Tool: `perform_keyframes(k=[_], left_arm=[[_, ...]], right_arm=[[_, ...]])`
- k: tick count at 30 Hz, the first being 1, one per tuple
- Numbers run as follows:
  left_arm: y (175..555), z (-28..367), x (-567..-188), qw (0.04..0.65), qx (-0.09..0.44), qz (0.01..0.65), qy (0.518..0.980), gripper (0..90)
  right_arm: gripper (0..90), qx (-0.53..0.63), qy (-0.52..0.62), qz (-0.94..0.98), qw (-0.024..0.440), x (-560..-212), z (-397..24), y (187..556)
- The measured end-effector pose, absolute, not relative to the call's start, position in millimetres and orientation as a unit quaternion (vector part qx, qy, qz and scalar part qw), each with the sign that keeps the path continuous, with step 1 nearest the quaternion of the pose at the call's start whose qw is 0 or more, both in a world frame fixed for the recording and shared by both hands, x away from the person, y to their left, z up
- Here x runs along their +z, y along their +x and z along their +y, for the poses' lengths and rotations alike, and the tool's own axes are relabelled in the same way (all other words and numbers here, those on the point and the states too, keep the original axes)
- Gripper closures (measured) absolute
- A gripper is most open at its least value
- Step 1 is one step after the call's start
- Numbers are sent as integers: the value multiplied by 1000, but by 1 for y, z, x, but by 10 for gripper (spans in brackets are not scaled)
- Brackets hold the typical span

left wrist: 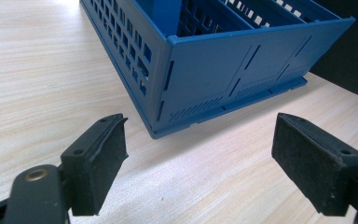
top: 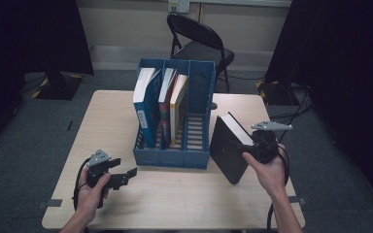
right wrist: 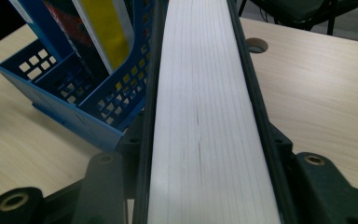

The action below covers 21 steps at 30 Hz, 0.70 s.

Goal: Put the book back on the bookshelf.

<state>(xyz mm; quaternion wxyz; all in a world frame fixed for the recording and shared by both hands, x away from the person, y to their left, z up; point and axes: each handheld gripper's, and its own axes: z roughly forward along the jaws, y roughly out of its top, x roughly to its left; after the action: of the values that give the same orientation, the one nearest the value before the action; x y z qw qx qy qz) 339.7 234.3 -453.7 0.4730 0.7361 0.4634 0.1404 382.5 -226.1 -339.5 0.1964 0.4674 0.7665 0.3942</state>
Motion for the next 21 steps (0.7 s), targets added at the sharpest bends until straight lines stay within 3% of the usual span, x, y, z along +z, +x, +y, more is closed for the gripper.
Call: perform_keyframes(k=[11, 21], left_arm=[[337, 231, -453, 468, 139, 456, 744, 176], [338, 230, -454, 467, 139, 456, 745, 176]], right_arm=[[497, 346, 472, 790, 182, -330, -208, 403], [500, 237, 495, 827, 121, -322, -200, 422]])
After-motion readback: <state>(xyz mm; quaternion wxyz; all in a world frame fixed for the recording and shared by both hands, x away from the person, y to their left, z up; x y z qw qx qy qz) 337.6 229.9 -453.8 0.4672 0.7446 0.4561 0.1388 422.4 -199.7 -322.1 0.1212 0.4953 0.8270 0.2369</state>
